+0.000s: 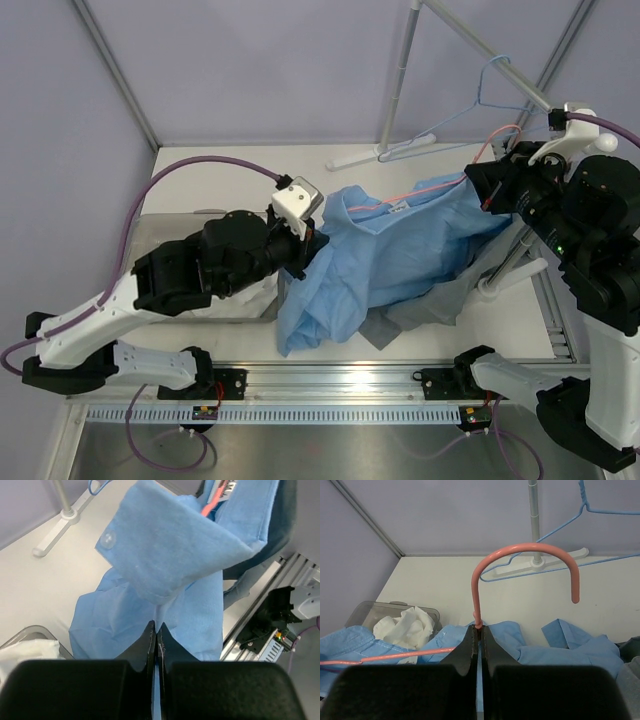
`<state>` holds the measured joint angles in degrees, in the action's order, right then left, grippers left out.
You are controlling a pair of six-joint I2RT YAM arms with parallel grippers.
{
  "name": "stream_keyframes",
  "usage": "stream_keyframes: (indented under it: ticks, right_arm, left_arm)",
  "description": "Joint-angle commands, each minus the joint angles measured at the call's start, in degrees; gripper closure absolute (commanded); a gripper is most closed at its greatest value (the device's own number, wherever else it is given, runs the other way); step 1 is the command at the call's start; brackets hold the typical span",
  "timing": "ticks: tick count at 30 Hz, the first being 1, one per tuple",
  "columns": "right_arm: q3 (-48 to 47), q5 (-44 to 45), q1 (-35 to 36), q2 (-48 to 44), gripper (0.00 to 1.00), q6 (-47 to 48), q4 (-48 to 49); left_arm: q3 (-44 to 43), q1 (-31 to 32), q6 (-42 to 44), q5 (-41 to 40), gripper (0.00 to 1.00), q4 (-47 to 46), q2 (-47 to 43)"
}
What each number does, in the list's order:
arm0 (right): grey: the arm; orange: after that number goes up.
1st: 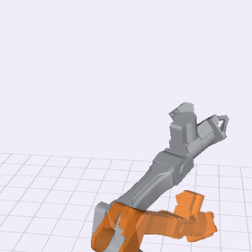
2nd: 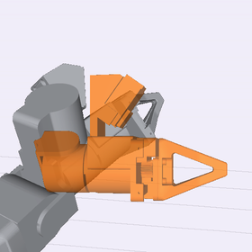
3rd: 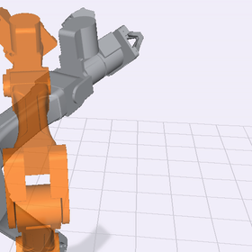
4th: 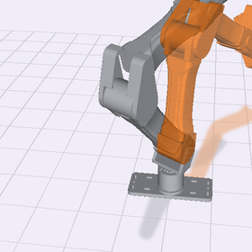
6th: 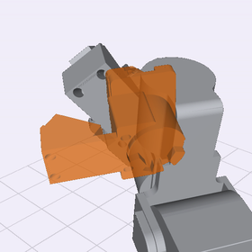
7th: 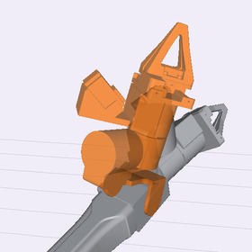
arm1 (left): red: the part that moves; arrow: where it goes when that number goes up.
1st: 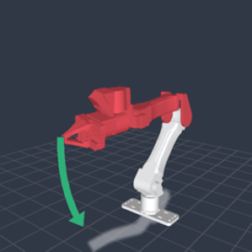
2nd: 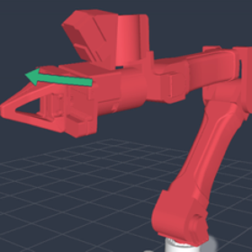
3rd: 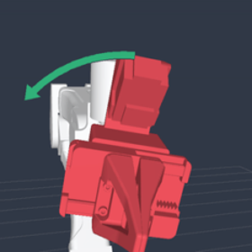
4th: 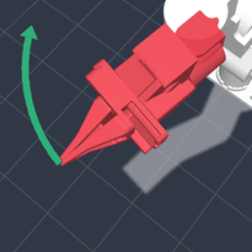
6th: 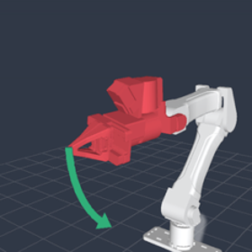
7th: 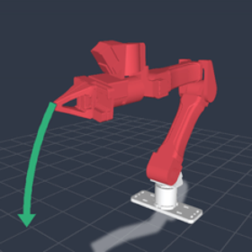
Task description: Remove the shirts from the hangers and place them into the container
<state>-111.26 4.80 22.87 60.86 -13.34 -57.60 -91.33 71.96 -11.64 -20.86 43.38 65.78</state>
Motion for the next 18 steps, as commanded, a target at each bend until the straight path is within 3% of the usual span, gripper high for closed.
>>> stream_keyframes:
  ticks: [1,6,9,12,15,16,18]
  right_arm:
    - [-3.26,0.72,-0.37,-0.22,1.0,0.51,2.5]
    - [-4.14,12.59,-0.46,-0.21,1.0,-0.97,-0.14]
    - [-2.65,13.06,-0.37,-1.35,1.0,-4.75,1.69]
    - [-1.59,7.54,-0.46,-1.27,1.0,-7.48,3.46]
    - [-0.62,-1.25,-0.37,0.21,1.0,-6.0,5.39]
    - [-0.71,-2.06,-0.37,0.83,1.0,-5.38,5.05]
    - [-0.54,-3.21,-0.37,1.45,1.0,-2.31,4.35]
  left_arm:
    - [1.93,0.28,-3.71,-8.47,1.0,1.09,-2.75]
    - [7.82,0.55,-13.04,-29.04,1.0,7.42,-15.81]
    - [13.19,0.55,-15.41,-27.75,1.0,4.79,-20.94]
    - [13.36,0.54,-16.5,-25.82,1.0,9.1,-17.89]
    - [16.17,0.63,-9.66,-14.15,1.0,1.2,-17.7]
    - [16.36,0.63,-7.54,-7.77,0.81,-2.38,-17.79]
    - [13.92,0.63,-2.46,-2.89,0.61,-3.9,-17.44]
